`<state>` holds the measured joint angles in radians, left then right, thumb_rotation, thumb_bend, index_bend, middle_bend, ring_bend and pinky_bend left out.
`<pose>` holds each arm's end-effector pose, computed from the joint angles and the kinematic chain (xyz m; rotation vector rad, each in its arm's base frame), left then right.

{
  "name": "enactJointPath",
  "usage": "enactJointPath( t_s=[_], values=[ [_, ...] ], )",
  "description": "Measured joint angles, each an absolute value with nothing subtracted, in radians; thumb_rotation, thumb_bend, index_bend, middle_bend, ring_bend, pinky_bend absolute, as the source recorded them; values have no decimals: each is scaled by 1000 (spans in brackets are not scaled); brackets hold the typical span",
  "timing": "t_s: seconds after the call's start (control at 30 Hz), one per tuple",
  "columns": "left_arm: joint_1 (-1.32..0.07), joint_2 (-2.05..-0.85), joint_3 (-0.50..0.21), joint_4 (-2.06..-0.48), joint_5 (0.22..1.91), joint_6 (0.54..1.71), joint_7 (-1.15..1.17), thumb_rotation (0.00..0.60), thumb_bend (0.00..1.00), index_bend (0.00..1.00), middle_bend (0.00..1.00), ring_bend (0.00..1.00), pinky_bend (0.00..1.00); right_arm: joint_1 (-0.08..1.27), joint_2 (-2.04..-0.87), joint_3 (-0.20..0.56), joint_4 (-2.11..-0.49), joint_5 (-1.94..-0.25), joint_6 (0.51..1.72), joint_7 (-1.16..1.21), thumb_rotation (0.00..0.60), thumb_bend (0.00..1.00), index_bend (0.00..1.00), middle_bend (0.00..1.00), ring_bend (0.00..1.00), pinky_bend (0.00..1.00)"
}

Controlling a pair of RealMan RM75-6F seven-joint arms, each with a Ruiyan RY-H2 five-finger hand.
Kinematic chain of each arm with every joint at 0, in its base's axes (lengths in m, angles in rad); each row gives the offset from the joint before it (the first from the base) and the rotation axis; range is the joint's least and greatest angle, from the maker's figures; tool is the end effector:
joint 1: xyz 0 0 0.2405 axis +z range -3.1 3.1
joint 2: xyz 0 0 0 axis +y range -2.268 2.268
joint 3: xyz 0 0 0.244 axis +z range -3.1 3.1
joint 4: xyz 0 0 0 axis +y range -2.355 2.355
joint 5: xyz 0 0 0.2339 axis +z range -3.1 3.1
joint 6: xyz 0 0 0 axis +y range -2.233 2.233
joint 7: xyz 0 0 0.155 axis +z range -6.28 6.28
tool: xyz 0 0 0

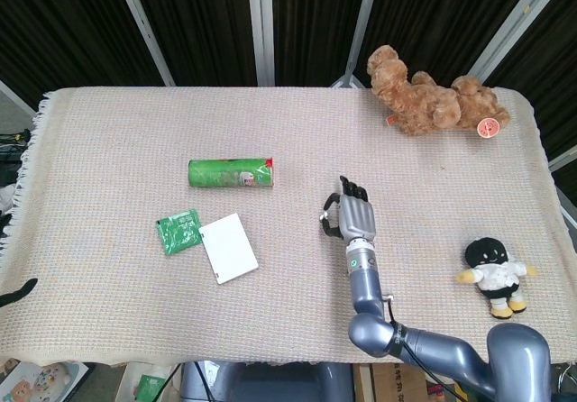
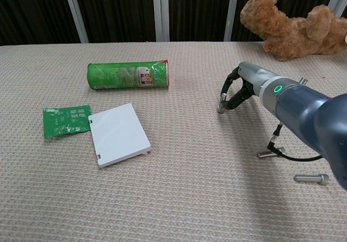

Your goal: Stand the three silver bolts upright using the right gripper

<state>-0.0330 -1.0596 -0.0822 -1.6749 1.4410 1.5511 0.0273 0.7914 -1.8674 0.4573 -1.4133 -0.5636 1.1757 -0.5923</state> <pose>-0.3126 0.1831 0.1619 -1.2617 -0.8649 -0.8827 -0.0983 -0.3673 -0.0794 1.3304 -1.3926 0.8877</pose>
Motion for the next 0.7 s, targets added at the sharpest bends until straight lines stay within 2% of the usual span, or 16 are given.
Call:
enactJointPath(
  t_s=[0.27, 0.43, 0.7],
  values=[
    [-33, -1059, -83, -1676, 1440, 1551, 26, 600, 238, 63, 27, 0, 142, 794, -1862, 452, -1422, -555, 1173, -599, 600, 389, 451, 0, 0, 0],
    [-33, -1059, -83, -1677, 1439, 1551, 25, 600, 238, 63, 27, 0, 142, 795, -1850, 445, -1448, -550, 1171, -612, 600, 384, 394, 0, 0, 0],
    [-34, -1060, -84, -1676, 1437, 1550, 26, 600, 238, 62, 27, 0, 142, 785, -1776, 445, -1573, -560, 1216, -650, 600, 243, 265, 0, 0, 0]
  ],
)
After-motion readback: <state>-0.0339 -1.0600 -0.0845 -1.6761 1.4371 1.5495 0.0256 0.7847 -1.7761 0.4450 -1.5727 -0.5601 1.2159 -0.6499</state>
